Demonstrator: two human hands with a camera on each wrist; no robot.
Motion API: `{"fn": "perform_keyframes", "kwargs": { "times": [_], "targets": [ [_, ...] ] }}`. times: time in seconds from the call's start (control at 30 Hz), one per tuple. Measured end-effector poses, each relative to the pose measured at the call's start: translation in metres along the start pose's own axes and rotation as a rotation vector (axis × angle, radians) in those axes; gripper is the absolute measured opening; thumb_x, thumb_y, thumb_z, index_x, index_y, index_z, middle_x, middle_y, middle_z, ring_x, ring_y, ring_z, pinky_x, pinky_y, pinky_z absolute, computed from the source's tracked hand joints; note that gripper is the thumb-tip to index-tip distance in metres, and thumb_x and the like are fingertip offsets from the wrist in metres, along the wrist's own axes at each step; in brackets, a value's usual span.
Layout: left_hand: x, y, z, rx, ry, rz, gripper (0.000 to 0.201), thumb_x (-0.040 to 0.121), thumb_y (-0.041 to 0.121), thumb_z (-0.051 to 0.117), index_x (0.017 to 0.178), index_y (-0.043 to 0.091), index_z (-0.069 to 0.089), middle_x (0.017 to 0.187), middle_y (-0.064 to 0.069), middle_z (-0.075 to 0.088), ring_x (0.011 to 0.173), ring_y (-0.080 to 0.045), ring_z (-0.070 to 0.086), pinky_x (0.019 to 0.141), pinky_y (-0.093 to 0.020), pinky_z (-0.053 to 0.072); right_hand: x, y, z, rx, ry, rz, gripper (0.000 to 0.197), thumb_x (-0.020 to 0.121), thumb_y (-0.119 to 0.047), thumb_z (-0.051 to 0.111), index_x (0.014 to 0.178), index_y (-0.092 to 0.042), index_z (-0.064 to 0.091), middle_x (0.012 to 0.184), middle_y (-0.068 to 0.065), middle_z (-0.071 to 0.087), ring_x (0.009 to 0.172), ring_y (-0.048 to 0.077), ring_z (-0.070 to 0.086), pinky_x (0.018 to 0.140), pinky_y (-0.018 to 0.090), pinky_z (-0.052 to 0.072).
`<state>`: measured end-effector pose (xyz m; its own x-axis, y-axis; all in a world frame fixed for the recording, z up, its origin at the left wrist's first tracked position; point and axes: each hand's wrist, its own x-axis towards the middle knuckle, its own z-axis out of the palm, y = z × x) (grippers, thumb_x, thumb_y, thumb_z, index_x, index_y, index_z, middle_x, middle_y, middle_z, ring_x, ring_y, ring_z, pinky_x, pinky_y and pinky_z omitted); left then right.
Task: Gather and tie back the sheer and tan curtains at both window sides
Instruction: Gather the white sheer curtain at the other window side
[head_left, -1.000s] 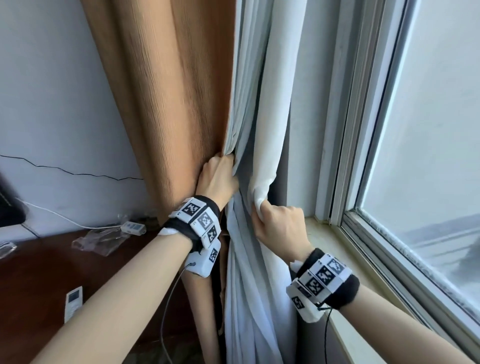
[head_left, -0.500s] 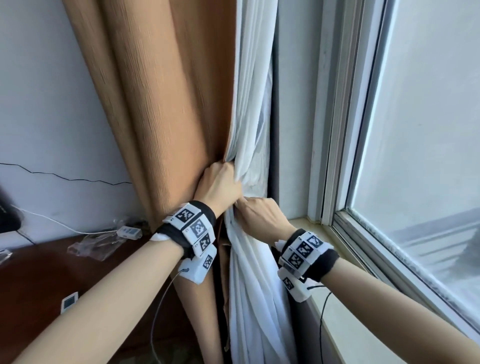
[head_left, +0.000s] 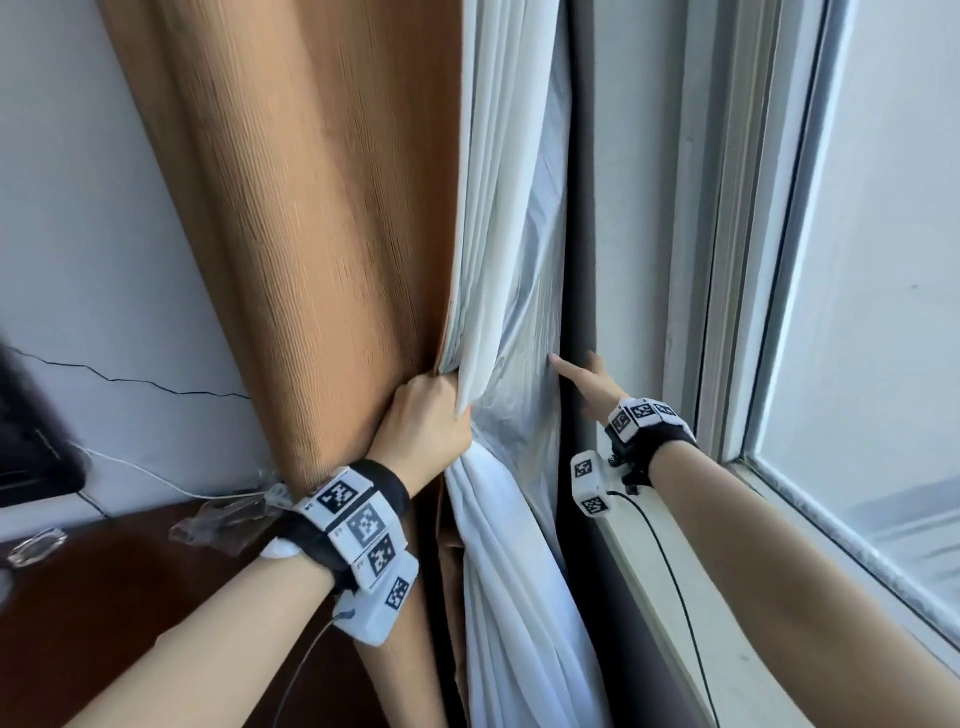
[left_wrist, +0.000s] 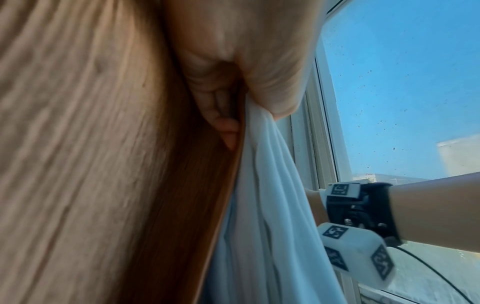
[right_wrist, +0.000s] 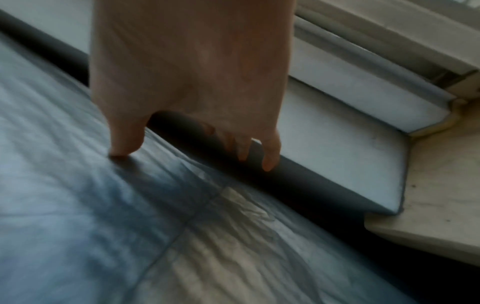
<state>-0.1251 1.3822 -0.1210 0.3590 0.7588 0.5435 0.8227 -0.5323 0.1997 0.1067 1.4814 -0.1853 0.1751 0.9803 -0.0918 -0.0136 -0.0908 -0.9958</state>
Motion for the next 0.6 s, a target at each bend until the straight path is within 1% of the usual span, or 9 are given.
{"fn": "perform_keyframes", "kwargs": {
  "times": [0.1, 0.17, 0.27, 0.3, 0.33, 0.4, 0.47, 0.53, 0.6],
  "targets": [
    [0.0, -0.006, -0.001, 0.005, 0.01, 0.012, 0.029, 0.08, 0.005, 0.054, 0.064, 0.02, 0.035, 0.063, -0.022, 0.059, 0.064, -0.044, 0.06, 0.054, -0.043, 0.05, 0.017, 0.006, 0.004, -0.038, -0.065, 0.056, 0.093, 0.074, -0.065, 0.068, 0.15, -0.045, 0.017, 0.158, -0.011, 0.021, 0.145, 0.022, 0.023, 0.108, 0.061, 0.02],
    [0.002, -0.009, -0.002, 0.012, 0.014, 0.012, 0.026, 0.08, 0.005, 0.054, 0.066, 0.019, 0.037, 0.064, -0.023, 0.06, 0.064, -0.044, 0.061, 0.055, -0.042, 0.05, 0.03, 0.015, 0.003, -0.048, -0.107, 0.055, 0.085, 0.065, -0.07, 0.07, 0.14, -0.053, 0.034, 0.151, -0.014, 0.038, 0.14, 0.019, 0.034, 0.102, 0.063, 0.022],
    [0.006, -0.011, 0.0, 0.004, 0.004, -0.017, 0.019, 0.08, 0.005, 0.054, 0.067, 0.016, 0.045, 0.068, -0.023, 0.062, 0.068, -0.045, 0.061, 0.057, -0.042, 0.051, 0.026, 0.013, 0.013, -0.069, -0.107, -0.008, 0.052, 0.075, -0.063, 0.066, 0.124, -0.05, 0.054, 0.12, -0.016, 0.066, 0.122, 0.011, 0.054, 0.099, 0.061, 0.023],
    [0.008, -0.01, 0.0, 0.0, -0.002, -0.026, 0.015, 0.08, 0.005, 0.054, 0.069, 0.013, 0.05, 0.069, -0.022, 0.063, 0.069, -0.045, 0.061, 0.058, -0.042, 0.052, 0.02, 0.009, 0.016, -0.062, -0.12, -0.016, 0.051, 0.078, -0.064, 0.064, 0.126, -0.049, 0.054, 0.12, -0.016, 0.066, 0.123, 0.01, 0.053, 0.101, 0.061, 0.023],
    [0.009, -0.01, 0.001, -0.002, -0.006, -0.028, 0.011, 0.081, 0.005, 0.054, 0.071, 0.01, 0.054, 0.069, -0.022, 0.063, 0.069, -0.045, 0.061, 0.059, -0.043, 0.052, 0.017, 0.005, 0.019, -0.035, -0.135, -0.012, 0.061, 0.076, -0.069, 0.061, 0.132, -0.049, 0.047, 0.13, -0.017, 0.06, 0.129, 0.012, 0.047, 0.102, 0.061, 0.021],
    [0.009, -0.008, 0.003, -0.007, -0.006, -0.016, 0.008, 0.08, 0.006, 0.054, 0.073, 0.008, 0.057, 0.07, -0.022, 0.063, 0.069, -0.045, 0.062, 0.059, -0.044, 0.053, 0.012, -0.008, 0.023, 0.095, -0.166, 0.019, 0.09, 0.068, -0.082, 0.057, 0.145, -0.048, 0.027, 0.152, -0.015, 0.034, 0.141, 0.016, 0.029, 0.109, 0.061, 0.014],
    [0.01, -0.007, 0.004, -0.02, -0.003, 0.0, 0.009, 0.08, 0.006, 0.055, 0.072, 0.008, 0.056, 0.069, -0.021, 0.063, 0.068, -0.044, 0.062, 0.059, -0.045, 0.053, 0.012, -0.023, 0.022, 0.235, -0.214, 0.026, 0.102, 0.066, -0.087, 0.051, 0.151, -0.044, 0.013, 0.16, -0.009, 0.017, 0.146, 0.017, 0.018, 0.113, 0.057, 0.011],
    [0.01, -0.007, 0.005, -0.027, -0.008, -0.001, 0.009, 0.08, 0.007, 0.056, 0.071, 0.008, 0.057, 0.069, -0.02, 0.064, 0.069, -0.043, 0.063, 0.059, -0.045, 0.053, 0.009, -0.039, 0.021, 0.299, -0.289, 0.01, 0.093, 0.076, -0.083, 0.041, 0.152, -0.04, 0.009, 0.16, -0.002, 0.017, 0.146, 0.019, 0.017, 0.112, 0.052, 0.017],
    [0.012, -0.007, 0.006, -0.028, -0.013, -0.011, 0.007, 0.08, 0.008, 0.058, 0.073, 0.006, 0.06, 0.072, -0.019, 0.066, 0.071, -0.042, 0.064, 0.061, -0.044, 0.054, 0.01, -0.053, 0.023, 0.18, -0.371, -0.019, 0.082, 0.084, -0.076, 0.037, 0.152, -0.035, 0.017, 0.154, -0.002, 0.029, 0.141, 0.018, 0.026, 0.106, 0.046, 0.021]
  ]
}}
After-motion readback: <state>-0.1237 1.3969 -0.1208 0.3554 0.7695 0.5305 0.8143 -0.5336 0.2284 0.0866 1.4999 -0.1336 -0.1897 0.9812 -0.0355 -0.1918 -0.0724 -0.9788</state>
